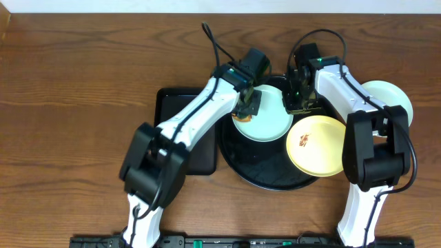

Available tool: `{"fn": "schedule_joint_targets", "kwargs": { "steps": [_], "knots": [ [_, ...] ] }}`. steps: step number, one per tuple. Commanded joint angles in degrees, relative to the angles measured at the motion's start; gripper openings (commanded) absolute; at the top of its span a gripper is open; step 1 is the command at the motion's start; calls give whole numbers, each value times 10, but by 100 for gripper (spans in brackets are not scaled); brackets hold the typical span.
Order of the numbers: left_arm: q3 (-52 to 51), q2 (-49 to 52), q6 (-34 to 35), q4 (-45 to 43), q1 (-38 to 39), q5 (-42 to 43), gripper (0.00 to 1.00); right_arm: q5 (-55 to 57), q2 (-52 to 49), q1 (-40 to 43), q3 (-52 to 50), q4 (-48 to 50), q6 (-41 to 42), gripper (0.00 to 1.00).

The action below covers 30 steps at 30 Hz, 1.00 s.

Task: Clean dirty plates on tray and stack at the side
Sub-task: 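Scrub the second pale green plate with the sponge in left gripper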

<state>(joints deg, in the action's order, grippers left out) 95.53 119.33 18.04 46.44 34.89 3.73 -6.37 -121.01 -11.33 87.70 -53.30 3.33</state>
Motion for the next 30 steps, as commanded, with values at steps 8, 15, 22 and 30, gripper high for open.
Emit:
{"fn": "schedule_joint_targets", "kwargs": {
  "steps": [8, 15, 22, 30],
  "knots": [
    [-2, 30, 5, -37, -7, -4, 7, 3, 14, -4, 7, -1, -4, 1],
    [-6, 52, 5, -48, -7, -22, 8, 3, 14, -4, 7, -1, -4, 1],
    [-7, 60, 10, -61, -7, -22, 8, 3, 14, -5, 6, 0, -4, 1],
    [-19, 75, 10, -69, -5, -23, 8, 3, 14, -5, 6, 0, -4, 1]
  ]
}}
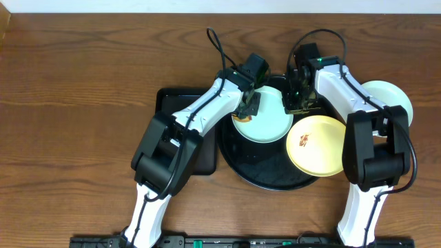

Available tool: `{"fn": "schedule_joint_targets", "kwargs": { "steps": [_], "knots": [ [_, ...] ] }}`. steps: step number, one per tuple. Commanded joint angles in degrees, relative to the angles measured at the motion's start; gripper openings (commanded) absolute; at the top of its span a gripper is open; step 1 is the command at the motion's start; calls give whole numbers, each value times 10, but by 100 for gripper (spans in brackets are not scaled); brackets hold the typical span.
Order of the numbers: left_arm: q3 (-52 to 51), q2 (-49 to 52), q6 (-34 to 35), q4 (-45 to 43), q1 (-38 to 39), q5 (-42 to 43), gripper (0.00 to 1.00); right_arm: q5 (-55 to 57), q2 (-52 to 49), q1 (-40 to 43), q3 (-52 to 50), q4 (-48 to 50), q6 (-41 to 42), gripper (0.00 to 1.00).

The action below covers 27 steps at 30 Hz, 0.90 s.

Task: Clean dirty plates on tray and stack at the side
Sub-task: 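Scrub the second pale green plate with the sponge in left gripper, then return the sponge with left gripper over the small black tray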

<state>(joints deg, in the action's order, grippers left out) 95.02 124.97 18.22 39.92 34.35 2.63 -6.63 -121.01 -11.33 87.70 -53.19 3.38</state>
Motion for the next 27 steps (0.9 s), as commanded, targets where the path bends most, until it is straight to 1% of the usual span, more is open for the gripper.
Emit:
{"fn": "schedule_joint_targets", "kwargs": {
  "steps": [1, 7, 12, 19, 21, 25, 27],
  "knots": [
    [-14, 23, 8, -5, 1, -12, 8, 6, 14, -5, 6, -2, -5, 1],
    [-14, 48, 8, -9, 2, -5, 8, 6, 14, -5, 6, -2, -5, 1],
    [-15, 58, 10, -8, 9, 58, 8, 6, 14, -5, 6, -1, -5, 1],
    [-15, 83, 10, -17, 31, 108, 8, 6, 14, -5, 6, -2, -5, 1],
    [-15, 83, 10, -24, 36, 138, 8, 6, 14, -5, 6, -2, -5, 1],
    [-10, 74, 10, -45, 29, 242, 8, 6, 14, -5, 6, -2, -5, 1],
    [-3, 63, 10, -47, 16, 282, 8, 6, 14, -5, 6, -2, -5, 1]
  ]
}}
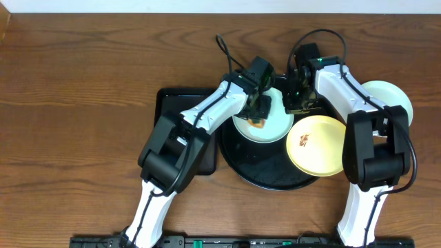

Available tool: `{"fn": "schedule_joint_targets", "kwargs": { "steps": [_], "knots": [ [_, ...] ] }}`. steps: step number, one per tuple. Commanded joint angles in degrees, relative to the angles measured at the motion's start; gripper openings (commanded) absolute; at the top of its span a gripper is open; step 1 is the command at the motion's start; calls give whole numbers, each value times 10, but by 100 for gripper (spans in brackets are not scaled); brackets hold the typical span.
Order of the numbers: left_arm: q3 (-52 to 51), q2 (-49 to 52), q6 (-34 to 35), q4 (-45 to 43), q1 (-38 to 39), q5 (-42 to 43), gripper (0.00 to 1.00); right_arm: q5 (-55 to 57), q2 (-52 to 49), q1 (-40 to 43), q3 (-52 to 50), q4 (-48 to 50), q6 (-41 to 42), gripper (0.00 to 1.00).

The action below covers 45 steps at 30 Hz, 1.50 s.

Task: Clean dirty plates on tray and stack at the side
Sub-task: 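Return the sponge with left gripper over the small black tray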

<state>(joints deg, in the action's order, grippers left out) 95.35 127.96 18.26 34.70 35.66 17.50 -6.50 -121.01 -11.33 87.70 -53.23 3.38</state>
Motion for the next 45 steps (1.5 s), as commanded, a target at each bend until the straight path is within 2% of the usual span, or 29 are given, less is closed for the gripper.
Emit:
{"fn": "schedule_joint_targets", "kwargs": {
  "steps": [1, 4, 9, 15, 20, 23, 27, 33, 38, 39, 41, 43, 45],
  "knots": [
    [-3, 25, 9, 6, -5, 148, 8, 5, 14, -5, 6, -1, -5, 1],
    [7, -13, 13, 8, -41, 187, 8, 5, 14, -5, 6, -2, -5, 1],
    [7, -109, 33, 19, -118, 202, 8, 5, 14, -5, 6, -2, -5, 1],
    [7, -217, 11, 95, -215, 202, 8, 5, 14, -5, 6, -1, -5, 1],
    [6, -239, -35, 228, -266, 68, 8, 5, 14, -5, 6, -2, -5, 1],
    [-26, -238, -34, 264, -271, -38, 8, 5, 14, -5, 6, -1, -5, 2],
    [-106, -238, -34, 225, -266, -68, 9, 5, 14, -5, 6, -1, -5, 2],
    [-250, -238, -34, 73, -262, -69, 9, 5, 14, -5, 6, -1, -5, 3],
    [-305, -238, -34, -6, -262, -69, 9, 5, 14, -5, 6, -1, -5, 4],
    [-311, -238, -34, -13, -262, -69, 14, 5, 14, -5, 6, -1, -5, 6],
    [-318, -238, -34, -20, -262, -69, 41, 5, 14, -5, 6, -1, -5, 12],
    [-320, -238, -34, -20, -262, -69, 60, 5, 14, -5, 6, -1, -5, 20],
    [-320, -238, -34, -20, -262, -69, 71, 5, 14, -5, 6, -1, -5, 25]
  ]
}}
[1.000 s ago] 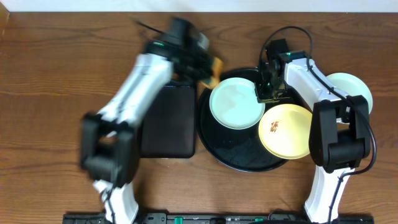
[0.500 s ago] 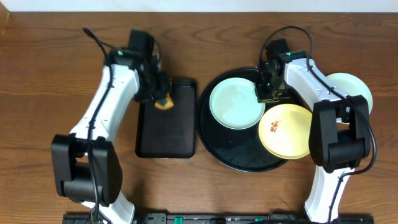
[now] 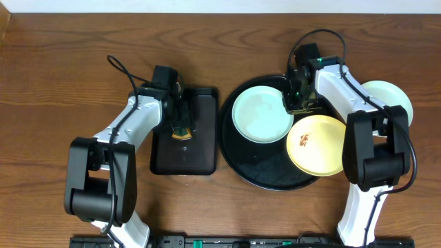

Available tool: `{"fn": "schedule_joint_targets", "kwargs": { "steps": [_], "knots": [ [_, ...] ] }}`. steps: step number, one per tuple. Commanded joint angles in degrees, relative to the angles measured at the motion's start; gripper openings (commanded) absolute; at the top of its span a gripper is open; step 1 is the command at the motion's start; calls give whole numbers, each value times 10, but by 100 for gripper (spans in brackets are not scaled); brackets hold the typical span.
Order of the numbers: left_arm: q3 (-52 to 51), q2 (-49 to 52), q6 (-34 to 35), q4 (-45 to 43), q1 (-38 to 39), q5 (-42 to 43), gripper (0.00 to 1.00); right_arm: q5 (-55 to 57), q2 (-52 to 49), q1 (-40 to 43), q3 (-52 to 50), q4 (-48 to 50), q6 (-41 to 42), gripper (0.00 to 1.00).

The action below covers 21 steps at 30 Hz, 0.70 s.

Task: Clean dirty plates on tray and stack at the side
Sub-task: 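Return the sponge with left gripper over the small black tray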

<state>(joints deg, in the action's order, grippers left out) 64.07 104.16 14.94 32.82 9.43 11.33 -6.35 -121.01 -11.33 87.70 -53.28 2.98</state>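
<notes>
On the round black tray (image 3: pixel 265 172) lies a mint-green plate (image 3: pixel 258 116) whose face looks clean. A yellow plate (image 3: pixel 318 148) with a brown stain overlaps the tray's right rim. My right gripper (image 3: pixel 298 103) sits at the mint plate's right rim and looks shut on it. Off to the left, my left gripper (image 3: pixel 180 126) hangs over the small black rectangular tray (image 3: pixel 196 155), shut on a yellow-green sponge (image 3: pixel 181 132).
A pale plate (image 3: pixel 389 96) rests on the table to the right of the round tray, partly behind my right arm. Bare wooden table lies to the left and at the back.
My left gripper was over the mint plate with the sponge on its face. It is now over the rectangular tray to the left, sponge still held. The right arm has not moved.
The left gripper held the sponge at the mint plate's left rim in the first two moments. Then it stood further onto the plate's face. Now it is off the plate, above the rectangular tray. The right gripper stayed at the plate's right rim throughout.
</notes>
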Motion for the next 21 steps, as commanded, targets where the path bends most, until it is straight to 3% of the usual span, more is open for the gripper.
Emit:
{"fn": "schedule_joint_targets", "kwargs": {
  "steps": [1, 4, 21],
  "knots": [
    [-8, 0, -1, -2, 0, -7, 71, 3, 14, -5, 6, 0, -1, 25],
    [-8, 0, -1, -1, 0, -7, 80, 3, 14, -5, 6, 3, -1, 26],
    [-8, 0, -1, -2, 0, -7, 84, 3, 14, -5, -16, 25, 0, 15]
  ]
}}
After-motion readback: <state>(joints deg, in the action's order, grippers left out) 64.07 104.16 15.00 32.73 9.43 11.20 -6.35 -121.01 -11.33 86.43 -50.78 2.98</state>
